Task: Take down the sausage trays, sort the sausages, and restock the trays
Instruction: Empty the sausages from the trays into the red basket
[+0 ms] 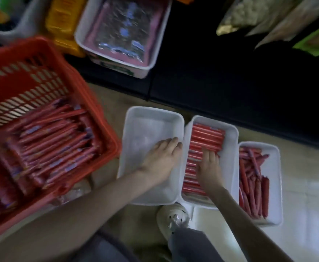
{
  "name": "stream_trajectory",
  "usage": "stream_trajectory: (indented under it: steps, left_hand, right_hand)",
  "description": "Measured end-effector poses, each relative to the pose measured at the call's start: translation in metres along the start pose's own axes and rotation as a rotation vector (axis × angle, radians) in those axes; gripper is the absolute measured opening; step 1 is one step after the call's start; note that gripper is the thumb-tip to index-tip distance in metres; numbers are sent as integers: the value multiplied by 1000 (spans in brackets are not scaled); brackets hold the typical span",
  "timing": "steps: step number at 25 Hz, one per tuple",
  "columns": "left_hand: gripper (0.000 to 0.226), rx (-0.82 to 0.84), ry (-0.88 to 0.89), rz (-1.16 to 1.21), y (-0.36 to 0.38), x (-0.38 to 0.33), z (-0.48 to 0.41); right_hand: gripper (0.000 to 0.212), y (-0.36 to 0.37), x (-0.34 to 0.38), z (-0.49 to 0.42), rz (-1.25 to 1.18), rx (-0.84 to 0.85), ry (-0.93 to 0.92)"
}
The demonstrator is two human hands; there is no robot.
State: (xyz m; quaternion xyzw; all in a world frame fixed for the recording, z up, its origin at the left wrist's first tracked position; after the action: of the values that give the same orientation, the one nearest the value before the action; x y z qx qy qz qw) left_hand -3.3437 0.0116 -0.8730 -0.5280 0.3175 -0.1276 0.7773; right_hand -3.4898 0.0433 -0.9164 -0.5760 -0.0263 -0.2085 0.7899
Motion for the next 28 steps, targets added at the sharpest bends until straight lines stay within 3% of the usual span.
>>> stream_trajectory:
  steps: [5,9,12,15,17,20,23,26,28]
  left_hand:
    - [59,169,145,-232,113,-35,-11]
    - [67,17,187,-222,115,-37,-13]
    - [75,23,122,-179,109,-32,-20]
    - [67,44,95,-114,110,-38,-27]
    - [61,12,84,-65,103,-36,-29]
    - [46,8,-68,242,83,-22,-28]
    - [31,155,-293,676,66,-14,-26]
    - [28,500,-493,1303,51,-38,-7]
    - [30,541,-419,1329,20,-47,2]
  right_hand:
    - [68,89,-84,3,251,377,3]
    - [83,108,-91,-13,327,388,-104]
    - [64,114,-97,-30,304,469,-109]
    - [49,124,-103,-29,197,622,-47]
    - [41,120,-104,-23,115,612,-3]
    - [33,82,-107,-17,-158,431,204]
    - [33,41,-90,0,-757,355,428]
    - [42,0,-23,19,-1290,420,406]
    - [47,-24,21,28,-1409,440,356]
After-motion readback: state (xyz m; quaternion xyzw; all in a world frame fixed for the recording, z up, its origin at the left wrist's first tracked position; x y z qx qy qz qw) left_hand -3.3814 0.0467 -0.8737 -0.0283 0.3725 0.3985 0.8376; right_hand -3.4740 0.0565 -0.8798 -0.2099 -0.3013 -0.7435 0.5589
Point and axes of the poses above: each hand's wrist, its own z-axis away from the middle knuckle, its own y-axis out of the palm, x = y × z, the point moved 10 cm from there along -z, towards the middle knuckle, and after that the axes turned 2 degrees about -z, right-handed, at the moved point
